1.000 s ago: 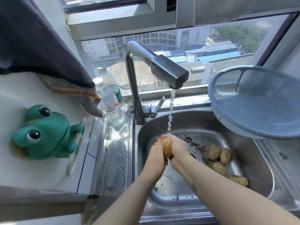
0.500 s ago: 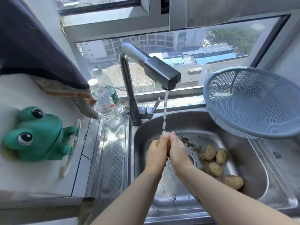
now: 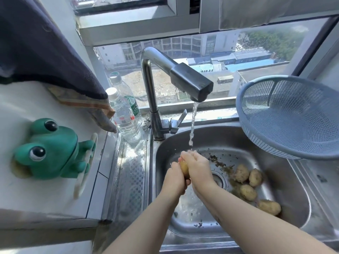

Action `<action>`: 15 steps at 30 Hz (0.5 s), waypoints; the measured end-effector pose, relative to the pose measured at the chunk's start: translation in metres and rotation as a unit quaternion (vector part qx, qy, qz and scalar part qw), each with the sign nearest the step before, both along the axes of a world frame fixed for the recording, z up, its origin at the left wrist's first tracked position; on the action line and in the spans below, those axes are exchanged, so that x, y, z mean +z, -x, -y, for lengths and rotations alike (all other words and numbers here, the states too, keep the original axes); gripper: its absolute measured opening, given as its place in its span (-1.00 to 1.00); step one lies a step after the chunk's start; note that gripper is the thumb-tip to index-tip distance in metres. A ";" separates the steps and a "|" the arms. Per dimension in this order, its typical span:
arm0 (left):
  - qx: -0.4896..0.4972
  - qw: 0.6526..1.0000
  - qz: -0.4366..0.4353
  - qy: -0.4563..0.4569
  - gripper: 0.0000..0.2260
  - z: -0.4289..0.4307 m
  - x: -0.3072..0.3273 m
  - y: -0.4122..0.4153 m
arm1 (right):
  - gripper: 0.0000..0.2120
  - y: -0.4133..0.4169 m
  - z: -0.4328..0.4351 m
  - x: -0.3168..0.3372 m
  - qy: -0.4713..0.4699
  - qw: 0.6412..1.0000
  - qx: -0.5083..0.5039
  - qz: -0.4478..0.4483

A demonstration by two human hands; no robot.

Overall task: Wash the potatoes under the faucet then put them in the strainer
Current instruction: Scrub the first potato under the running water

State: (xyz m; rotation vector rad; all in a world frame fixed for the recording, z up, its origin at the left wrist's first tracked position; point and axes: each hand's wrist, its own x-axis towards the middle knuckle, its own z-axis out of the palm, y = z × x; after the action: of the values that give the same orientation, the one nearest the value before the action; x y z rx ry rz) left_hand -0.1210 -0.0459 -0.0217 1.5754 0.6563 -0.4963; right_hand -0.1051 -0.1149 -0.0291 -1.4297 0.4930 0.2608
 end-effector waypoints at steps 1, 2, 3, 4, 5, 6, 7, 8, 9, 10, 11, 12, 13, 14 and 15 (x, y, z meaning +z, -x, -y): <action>0.001 0.999 0.026 -0.030 -0.60 0.002 -0.001 0.001 | -0.78 -0.003 -0.001 0.001 -0.039 0.998 -0.044 -0.021; -0.006 0.997 0.055 -0.060 -0.62 0.003 -0.002 0.004 | -0.74 -0.007 -0.002 0.003 -0.075 0.993 -0.081 -0.049; -0.016 0.992 0.090 -0.088 -0.62 0.003 -0.004 0.008 | -0.72 -0.010 -0.003 0.004 -0.103 0.986 -0.107 -0.079; -0.030 0.985 0.126 -0.114 -0.62 0.002 -0.005 0.011 | -0.71 -0.012 -0.003 0.005 -0.128 0.977 -0.127 -0.111; -0.046 0.977 0.159 -0.135 -0.62 0.000 -0.007 0.015 | -0.70 -0.014 -0.003 0.005 -0.150 0.968 -0.144 -0.142; -0.065 0.969 0.181 -0.157 -0.63 -0.002 -0.009 0.017 | -0.69 -0.017 -0.003 0.005 -0.173 0.956 -0.159 -0.173; -0.087 0.962 0.196 -0.167 -0.65 -0.002 -0.011 0.019 | -0.70 -0.018 -0.003 0.004 -0.189 0.946 -0.172 -0.201; -0.113 0.958 0.207 -0.164 -0.68 -0.003 -0.014 0.020 | -0.71 -0.020 -0.001 0.003 -0.196 0.938 -0.181 -0.222; -0.130 0.954 0.220 -0.154 -0.68 -0.002 -0.018 0.022 | -0.72 -0.021 0.001 0.002 -0.196 0.933 -0.187 -0.237; -0.143 0.951 0.230 -0.151 -0.66 -0.002 -0.021 0.022 | -0.73 -0.022 0.004 0.000 -0.197 0.930 -0.192 -0.245; -0.155 0.947 0.233 -0.156 -0.65 -0.003 -0.022 0.020 | -0.72 -0.021 0.006 0.000 -0.198 0.928 -0.195 -0.249; -0.171 0.944 0.232 -0.159 -0.65 -0.003 -0.022 0.019 | -0.70 -0.020 0.007 -0.001 -0.197 0.928 -0.191 -0.251; -0.178 0.945 0.236 -0.139 -0.67 -0.003 -0.021 0.017 | -0.67 -0.018 0.009 -0.002 -0.195 0.929 -0.189 -0.251; -0.172 0.951 0.240 -0.096 -0.70 -0.002 -0.019 0.015 | -0.64 -0.017 0.010 -0.001 -0.193 0.931 -0.191 -0.244; -0.151 0.958 0.239 -0.046 -0.72 0.001 -0.016 0.013 | -0.62 -0.016 0.011 0.002 -0.188 0.935 -0.191 -0.234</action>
State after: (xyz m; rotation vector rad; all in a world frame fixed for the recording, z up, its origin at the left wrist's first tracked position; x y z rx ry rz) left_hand -0.1343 -0.0466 -0.0375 1.8100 0.0695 -0.2892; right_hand -0.0891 -0.1262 -0.0272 -0.8681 1.0385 0.3608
